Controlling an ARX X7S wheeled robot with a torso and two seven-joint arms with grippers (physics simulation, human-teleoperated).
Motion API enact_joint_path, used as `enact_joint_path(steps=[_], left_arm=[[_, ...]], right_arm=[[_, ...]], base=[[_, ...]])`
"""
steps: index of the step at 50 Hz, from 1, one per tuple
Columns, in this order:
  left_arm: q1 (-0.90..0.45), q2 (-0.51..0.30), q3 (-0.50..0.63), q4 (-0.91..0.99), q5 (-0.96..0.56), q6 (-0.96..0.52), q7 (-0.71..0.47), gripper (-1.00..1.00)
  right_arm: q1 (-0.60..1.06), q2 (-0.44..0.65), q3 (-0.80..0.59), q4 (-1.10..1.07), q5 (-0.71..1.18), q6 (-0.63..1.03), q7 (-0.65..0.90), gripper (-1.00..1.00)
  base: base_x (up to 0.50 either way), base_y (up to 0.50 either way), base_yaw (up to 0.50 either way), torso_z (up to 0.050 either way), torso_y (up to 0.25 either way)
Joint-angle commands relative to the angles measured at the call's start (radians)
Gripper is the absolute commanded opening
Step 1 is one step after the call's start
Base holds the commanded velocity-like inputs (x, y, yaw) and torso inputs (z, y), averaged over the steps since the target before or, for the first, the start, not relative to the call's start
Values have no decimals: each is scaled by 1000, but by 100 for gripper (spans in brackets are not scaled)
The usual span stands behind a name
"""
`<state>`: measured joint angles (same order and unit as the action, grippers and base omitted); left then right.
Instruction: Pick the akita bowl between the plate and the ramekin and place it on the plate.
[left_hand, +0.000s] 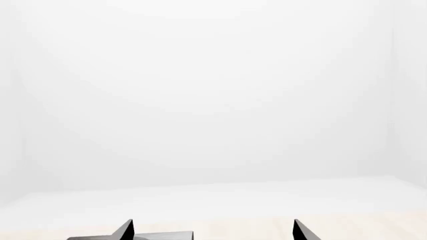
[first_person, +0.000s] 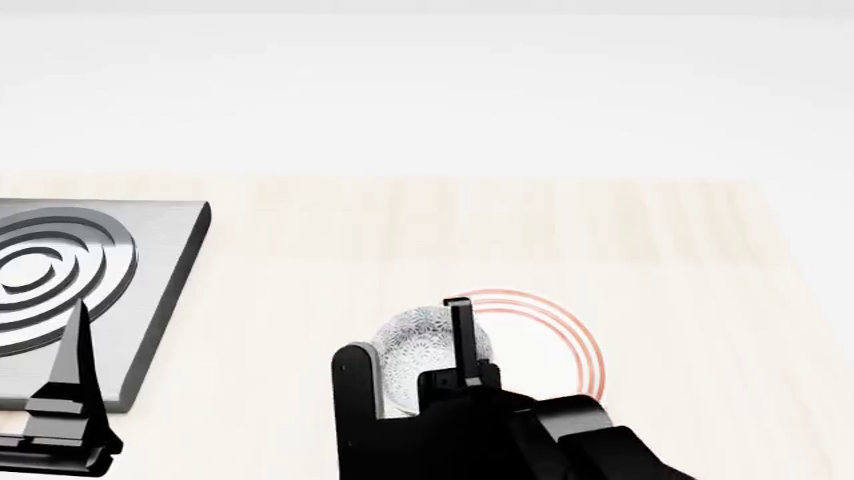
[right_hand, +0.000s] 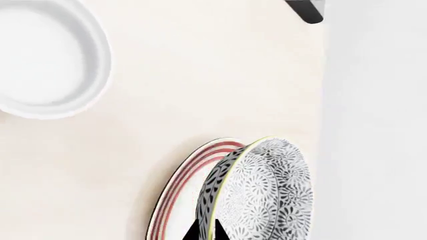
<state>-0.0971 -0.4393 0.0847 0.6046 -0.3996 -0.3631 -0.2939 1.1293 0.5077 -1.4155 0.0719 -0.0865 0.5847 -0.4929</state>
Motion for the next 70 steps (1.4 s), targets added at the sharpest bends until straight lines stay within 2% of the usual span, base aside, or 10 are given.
enact_joint_path(steps=[1,19,32,45,52,70], left_arm=[[-1,-2,2,1,-3,-1,-3,100],[-5,-4,6,0,-15,0,1,100],[4,-6,1,-12,-22,22,10,100],[9,-8,3,-14,-22,27,8,100],[11,-11,3,-16,-25,31,11,100],[9,-17,-4,-12,-61,34,27,100]], right_arm=[[28,16,27,45,-19,-7,14,-100],[48,-67,48,357,-19,-111,70,-100],[26,-175,31,607,-36,-242,138,-100],[19,-239,36,758,-35,-333,187,-100],[28,-314,48,933,-28,-429,236,-100],[36,-391,49,1132,-23,-545,266,-100]], base=[[0,0,0,0,0],[0,0,0,0,0],[0,0,0,0,0],[0,0,0,0,1],[0,0,0,0,0],[0,0,0,0,0]])
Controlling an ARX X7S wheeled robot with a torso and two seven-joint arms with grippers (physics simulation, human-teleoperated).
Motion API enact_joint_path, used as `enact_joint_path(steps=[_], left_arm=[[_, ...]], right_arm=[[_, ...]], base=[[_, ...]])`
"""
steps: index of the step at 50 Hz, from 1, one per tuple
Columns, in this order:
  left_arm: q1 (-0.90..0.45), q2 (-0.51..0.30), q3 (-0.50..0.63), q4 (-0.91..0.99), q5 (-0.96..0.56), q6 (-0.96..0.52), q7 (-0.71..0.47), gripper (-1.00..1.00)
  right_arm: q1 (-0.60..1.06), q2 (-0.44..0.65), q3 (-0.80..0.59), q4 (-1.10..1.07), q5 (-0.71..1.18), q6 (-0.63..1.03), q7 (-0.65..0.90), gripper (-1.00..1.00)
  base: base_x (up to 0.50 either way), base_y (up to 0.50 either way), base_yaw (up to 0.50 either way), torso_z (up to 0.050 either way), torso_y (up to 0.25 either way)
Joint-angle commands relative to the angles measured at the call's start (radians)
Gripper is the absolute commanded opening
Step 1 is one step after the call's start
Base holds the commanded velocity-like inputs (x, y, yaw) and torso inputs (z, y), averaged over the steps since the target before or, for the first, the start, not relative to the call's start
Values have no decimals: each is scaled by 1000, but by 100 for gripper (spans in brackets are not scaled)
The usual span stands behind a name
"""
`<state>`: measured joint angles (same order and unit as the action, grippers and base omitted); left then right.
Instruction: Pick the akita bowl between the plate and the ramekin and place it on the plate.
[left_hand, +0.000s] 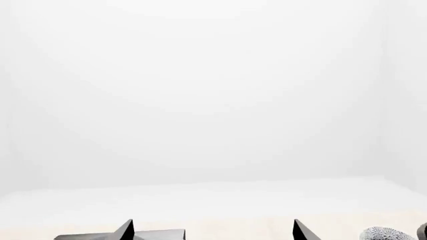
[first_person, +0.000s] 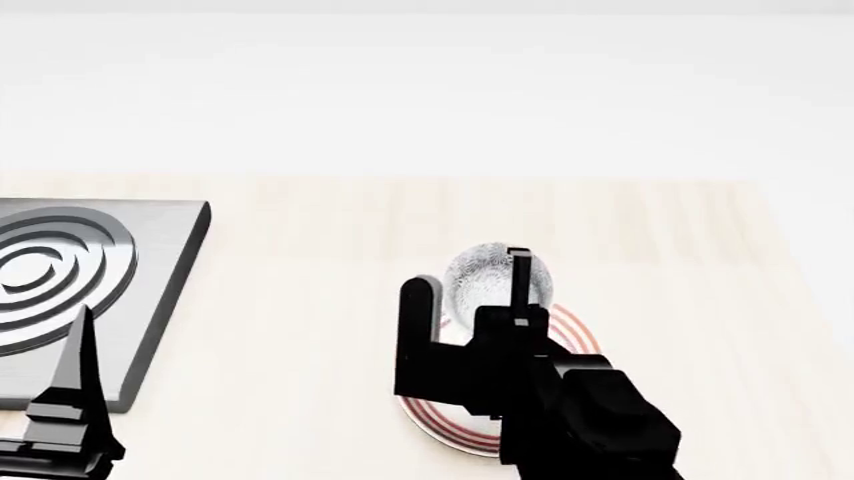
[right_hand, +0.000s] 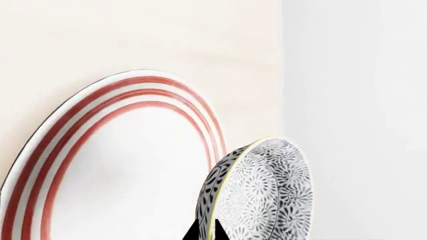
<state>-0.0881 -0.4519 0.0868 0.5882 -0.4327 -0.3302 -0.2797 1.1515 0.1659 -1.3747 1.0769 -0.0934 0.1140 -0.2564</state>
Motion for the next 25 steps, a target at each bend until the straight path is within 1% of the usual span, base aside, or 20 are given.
enact_joint_path(steps=[1,8,15,19,25], left_arm=[[0,-5,-7,4,-35,3,17,100],[-2,-7,-12,-2,-53,4,25,100],[0,-9,-11,-4,-40,15,22,100],[8,-10,-3,-2,-16,35,23,100],[12,-2,-11,-6,-20,55,22,100]], right_arm=[[12,-49,8,128,-16,-75,29,-100],[9,-60,7,160,-17,-95,31,-100],[4,-48,6,126,-19,-77,28,-100],[3,-52,5,139,-19,-85,30,-100],[3,-56,4,152,-20,-93,30,-100]], base=[[0,0,0,0,0],[0,0,0,0,0],[0,0,0,0,-10],[0,0,0,0,-250],[0,0,0,0,-250]])
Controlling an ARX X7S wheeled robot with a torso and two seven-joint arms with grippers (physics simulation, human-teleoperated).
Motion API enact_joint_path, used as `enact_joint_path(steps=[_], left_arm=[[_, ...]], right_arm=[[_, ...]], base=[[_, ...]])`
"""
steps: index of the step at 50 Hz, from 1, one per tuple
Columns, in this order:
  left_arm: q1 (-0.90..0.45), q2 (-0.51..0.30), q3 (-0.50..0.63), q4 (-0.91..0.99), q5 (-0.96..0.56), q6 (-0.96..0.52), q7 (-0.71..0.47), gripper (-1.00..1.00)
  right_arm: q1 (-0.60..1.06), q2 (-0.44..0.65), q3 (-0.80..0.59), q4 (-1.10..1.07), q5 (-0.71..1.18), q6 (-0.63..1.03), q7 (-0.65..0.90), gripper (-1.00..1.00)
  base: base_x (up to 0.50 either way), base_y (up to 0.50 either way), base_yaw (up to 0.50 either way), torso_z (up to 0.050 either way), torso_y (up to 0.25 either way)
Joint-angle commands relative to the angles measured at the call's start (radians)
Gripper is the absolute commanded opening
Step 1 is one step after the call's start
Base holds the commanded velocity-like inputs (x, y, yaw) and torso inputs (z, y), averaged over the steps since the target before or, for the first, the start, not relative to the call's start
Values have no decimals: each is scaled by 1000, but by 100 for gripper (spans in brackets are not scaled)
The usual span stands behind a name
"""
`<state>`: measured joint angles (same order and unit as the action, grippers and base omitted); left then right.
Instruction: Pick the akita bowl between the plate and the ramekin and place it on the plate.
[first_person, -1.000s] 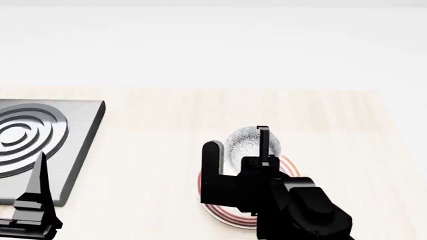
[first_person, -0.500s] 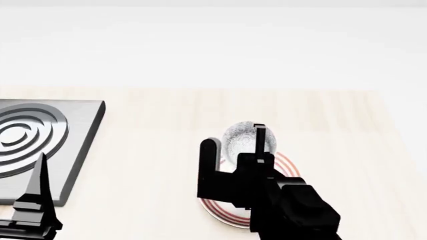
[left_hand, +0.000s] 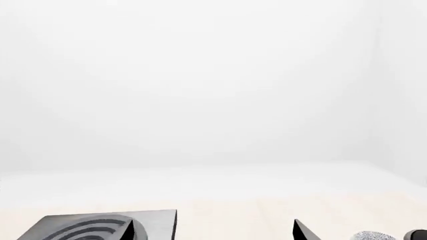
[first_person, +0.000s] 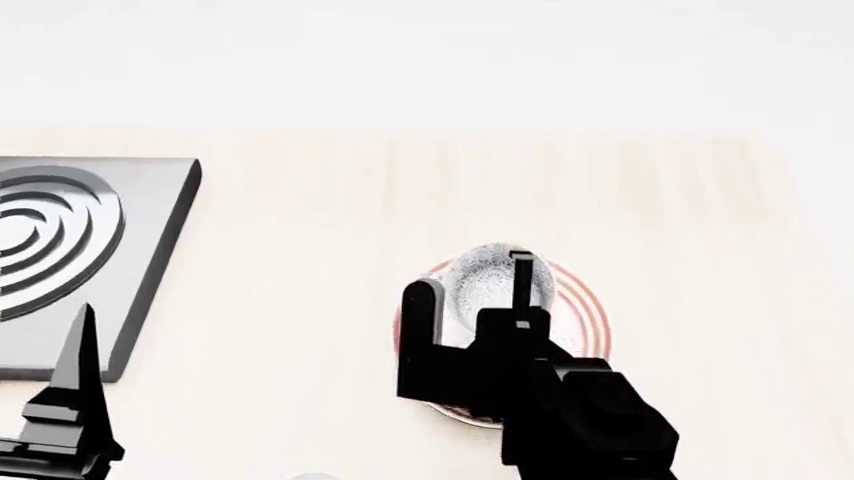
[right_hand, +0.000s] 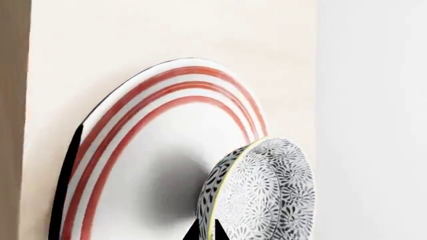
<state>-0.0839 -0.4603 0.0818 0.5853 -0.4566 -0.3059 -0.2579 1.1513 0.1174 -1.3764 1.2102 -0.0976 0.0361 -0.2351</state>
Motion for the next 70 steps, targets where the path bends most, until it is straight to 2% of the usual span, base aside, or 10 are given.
enact_joint_path(steps=[1,16,17,24,34,43,55,62,70], left_arm=[[7,8,-10,-1,-6,25,-3,100],[17,4,2,-1,10,51,7,100],[17,4,2,0,10,50,7,100],[17,2,2,5,8,49,3,100],[15,-3,-1,15,2,42,-3,100],[14,-8,0,34,-2,33,-10,100],[24,-12,-3,46,-3,39,-15,100],[46,-11,13,36,63,94,-13,100],[58,-9,-37,33,55,133,-32,100]], right_arm=[[4,-7,6,18,-15,-14,8,-100],[5,-13,11,37,-9,-19,11,-100],[3,-7,11,22,-7,-13,3,100],[-2,23,9,-55,-12,36,-3,100],[-8,116,8,-292,-19,170,-31,100],[-10,278,15,-706,-32,383,-80,100],[-21,454,33,-1127,-48,556,-112,100],[-64,585,122,-1429,-24,607,-43,100],[-192,700,283,-1743,-42,693,224,100]], base=[[0,0,0,0,0],[0,0,0,0,0],[0,0,0,0,0],[0,0,0,0,0],[0,0,0,0,0],[0,0,0,0,0],[0,0,0,0,0],[0,0,0,0,0],[0,0,0,0,0]])
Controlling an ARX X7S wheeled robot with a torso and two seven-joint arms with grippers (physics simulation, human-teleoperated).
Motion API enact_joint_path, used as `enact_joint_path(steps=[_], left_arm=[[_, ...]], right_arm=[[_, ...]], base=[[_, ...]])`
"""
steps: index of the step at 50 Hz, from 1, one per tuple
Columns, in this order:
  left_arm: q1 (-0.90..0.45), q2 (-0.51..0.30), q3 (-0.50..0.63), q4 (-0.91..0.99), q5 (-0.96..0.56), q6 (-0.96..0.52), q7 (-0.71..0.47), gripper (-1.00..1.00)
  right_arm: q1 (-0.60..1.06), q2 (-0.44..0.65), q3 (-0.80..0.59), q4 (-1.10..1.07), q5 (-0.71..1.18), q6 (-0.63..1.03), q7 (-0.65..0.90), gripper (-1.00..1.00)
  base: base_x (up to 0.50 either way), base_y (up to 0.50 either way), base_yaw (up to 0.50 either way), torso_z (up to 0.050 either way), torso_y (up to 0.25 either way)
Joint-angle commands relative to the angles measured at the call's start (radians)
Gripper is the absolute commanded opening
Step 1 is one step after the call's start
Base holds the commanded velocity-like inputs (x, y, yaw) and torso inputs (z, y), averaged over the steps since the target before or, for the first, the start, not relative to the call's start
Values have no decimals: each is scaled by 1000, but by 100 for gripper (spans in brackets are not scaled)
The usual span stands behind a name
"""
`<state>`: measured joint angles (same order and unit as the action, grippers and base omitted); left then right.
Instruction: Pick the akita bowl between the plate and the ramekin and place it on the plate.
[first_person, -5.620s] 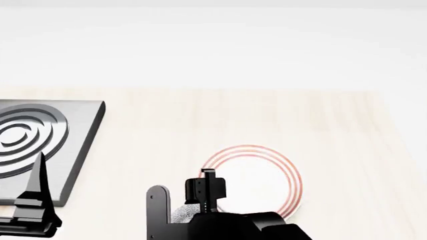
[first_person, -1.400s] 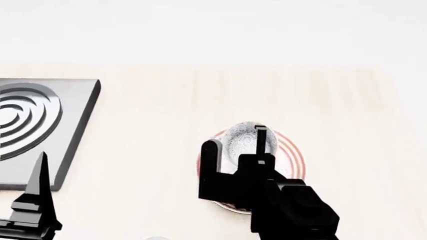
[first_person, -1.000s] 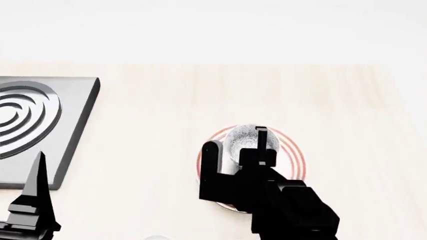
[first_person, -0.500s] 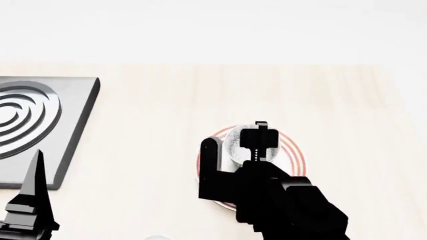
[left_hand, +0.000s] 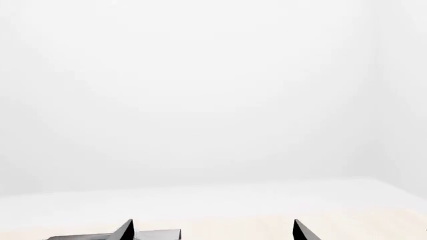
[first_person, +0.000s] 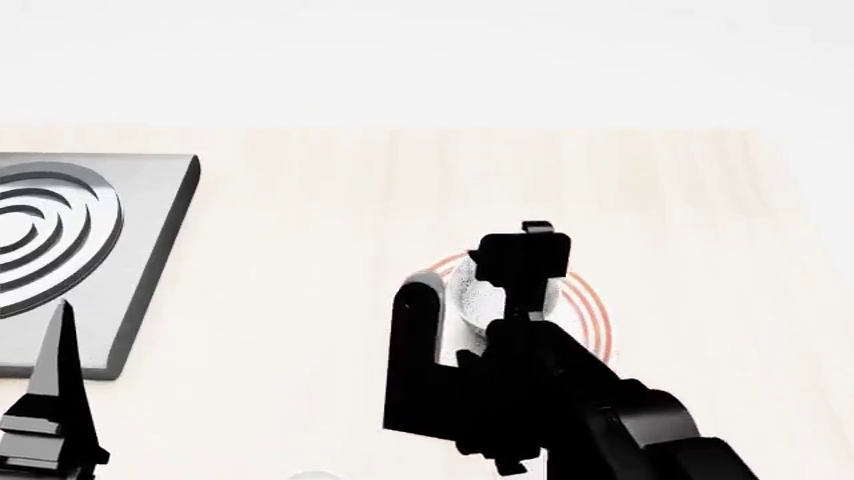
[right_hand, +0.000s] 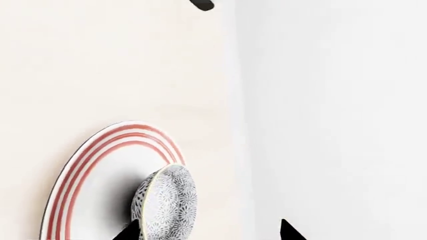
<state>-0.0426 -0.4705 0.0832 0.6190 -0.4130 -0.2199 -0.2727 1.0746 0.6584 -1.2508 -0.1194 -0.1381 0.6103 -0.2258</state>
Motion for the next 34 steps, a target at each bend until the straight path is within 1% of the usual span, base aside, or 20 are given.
enact_joint_path(steps=[1,3,6,7,10,11,14,15,16,17,18,20,21,23,25,26,28,31,32,34], left_arm=[[17,3,-48,2,12,53,-24,100],[26,1,-78,29,23,81,-38,100],[32,2,-100,49,30,108,-48,100],[31,4,-118,66,24,113,-60,100],[35,8,-140,85,22,127,-74,100],[43,12,-154,96,28,146,-79,100],[55,18,-174,109,32,174,-87,100],[61,23,-189,116,32,197,-90,100],[64,26,-196,118,31,207,-91,100],[64,26,-196,118,31,207,-91,100],[73,33,-207,119,35,238,-87,100],[82,39,-212,116,45,263,-85,100],[90,45,-222,115,40,283,-84,100],[94,51,-233,115,41,305,-85,100],[94,60,-239,108,57,333,-84,100],[93,73,-241,99,76,362,-85,100],[98,81,-242,92,76,387,-81,100],[105,97,-243,79,101,442,-72,100],[107,101,-246,79,107,459,-71,100],[109,104,-252,82,107,474,-72,100]], right_arm=[[-133,164,190,-434,21,124,240,100],[-189,179,275,-473,52,126,341,100],[-264,196,387,-504,122,66,453,100],[-320,201,463,-515,169,4,533,100],[-406,220,546,-547,210,-90,643,100],[-468,235,622,-586,271,-150,711,100],[-561,267,723,-641,324,-230,815,100],[-634,289,798,-675,373,-294,883,100],[-668,300,823,-685,369,-326,916,100],[-671,301,824,-685,369,-328,917,100],[-731,318,847,-696,375,-371,950,100],[-796,326,863,-701,330,-423,1006,100],[-855,336,890,-714,319,-484,1049,100],[-904,355,920,-730,319,-529,1081,100],[-964,376,974,-744,325,-592,1128,100],[-1023,400,1023,-748,345,-660,1154,100],[-1099,422,1089,-748,365,-743,1188,100],[-1227,426,1194,-762,313,-840,1250,100],[-1265,412,1230,-772,265,-855,1277,100],[-1298,411,1245,-778,238,-868,1281,100]], base=[[0,0,0,0,0],[0,0,0,0,0],[0,0,0,0,0],[0,0,0,0,0],[0,0,0,0,0],[0,0,0,0,0],[0,0,0,0,0],[0,0,0,0,0],[0,0,0,0,0],[0,0,0,0,0],[0,0,0,0,0],[0,0,0,0,0],[0,0,0,0,0],[0,0,0,0,0],[0,0,0,0,0],[0,0,0,0,0],[0,0,0,0,0],[0,0,0,0,0],[0,0,0,0,0],[0,0,0,0,0]])
